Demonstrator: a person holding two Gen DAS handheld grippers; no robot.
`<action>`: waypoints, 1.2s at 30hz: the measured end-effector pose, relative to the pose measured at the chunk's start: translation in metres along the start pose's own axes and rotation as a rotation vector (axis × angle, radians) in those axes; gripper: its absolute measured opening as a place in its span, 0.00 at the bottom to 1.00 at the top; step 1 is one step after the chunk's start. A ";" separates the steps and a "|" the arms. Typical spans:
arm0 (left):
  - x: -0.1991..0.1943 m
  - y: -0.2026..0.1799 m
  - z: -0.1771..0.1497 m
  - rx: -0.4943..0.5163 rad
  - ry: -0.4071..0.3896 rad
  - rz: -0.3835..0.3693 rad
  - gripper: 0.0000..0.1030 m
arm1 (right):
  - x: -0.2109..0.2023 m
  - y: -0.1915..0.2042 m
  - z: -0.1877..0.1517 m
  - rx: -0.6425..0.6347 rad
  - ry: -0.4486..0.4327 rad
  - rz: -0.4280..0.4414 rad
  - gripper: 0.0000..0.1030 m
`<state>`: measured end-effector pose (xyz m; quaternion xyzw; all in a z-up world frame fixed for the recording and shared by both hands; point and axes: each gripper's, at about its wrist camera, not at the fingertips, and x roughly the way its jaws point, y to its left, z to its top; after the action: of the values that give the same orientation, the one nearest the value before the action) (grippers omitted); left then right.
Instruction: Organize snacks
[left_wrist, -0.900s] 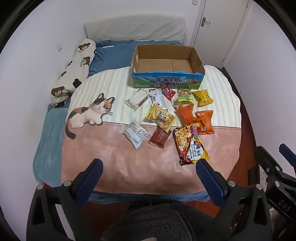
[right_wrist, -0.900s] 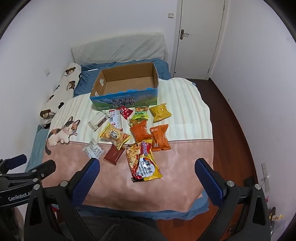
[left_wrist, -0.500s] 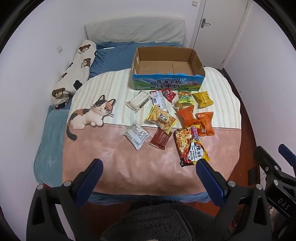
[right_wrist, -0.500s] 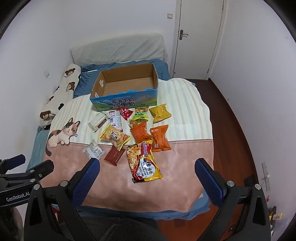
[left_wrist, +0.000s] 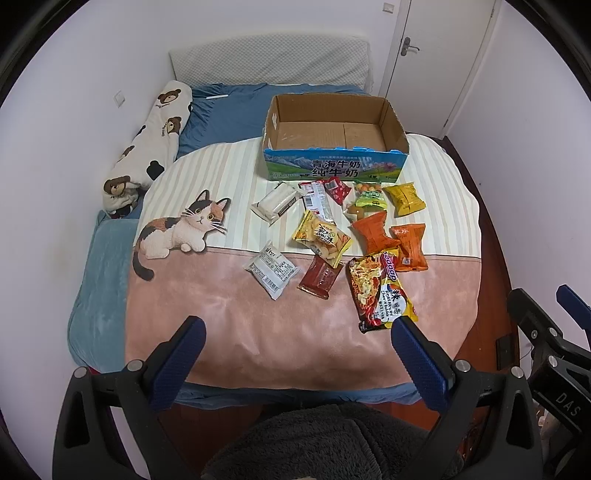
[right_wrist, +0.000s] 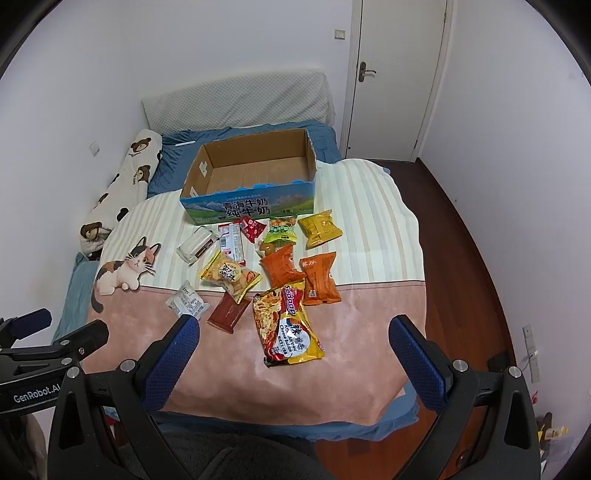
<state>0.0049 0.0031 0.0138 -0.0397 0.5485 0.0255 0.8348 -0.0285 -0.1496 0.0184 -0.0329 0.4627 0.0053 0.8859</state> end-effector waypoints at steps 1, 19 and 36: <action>0.000 0.000 0.000 0.000 -0.001 0.000 1.00 | 0.000 0.000 0.000 0.001 -0.001 0.000 1.00; -0.004 -0.003 0.005 0.000 -0.004 -0.003 1.00 | -0.001 -0.001 0.000 0.004 -0.001 0.001 1.00; -0.007 -0.010 0.012 0.005 -0.016 -0.002 1.00 | -0.003 -0.004 0.005 -0.004 -0.007 0.013 1.00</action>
<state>0.0138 -0.0058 0.0254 -0.0377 0.5420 0.0237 0.8392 -0.0263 -0.1528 0.0238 -0.0316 0.4597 0.0123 0.8874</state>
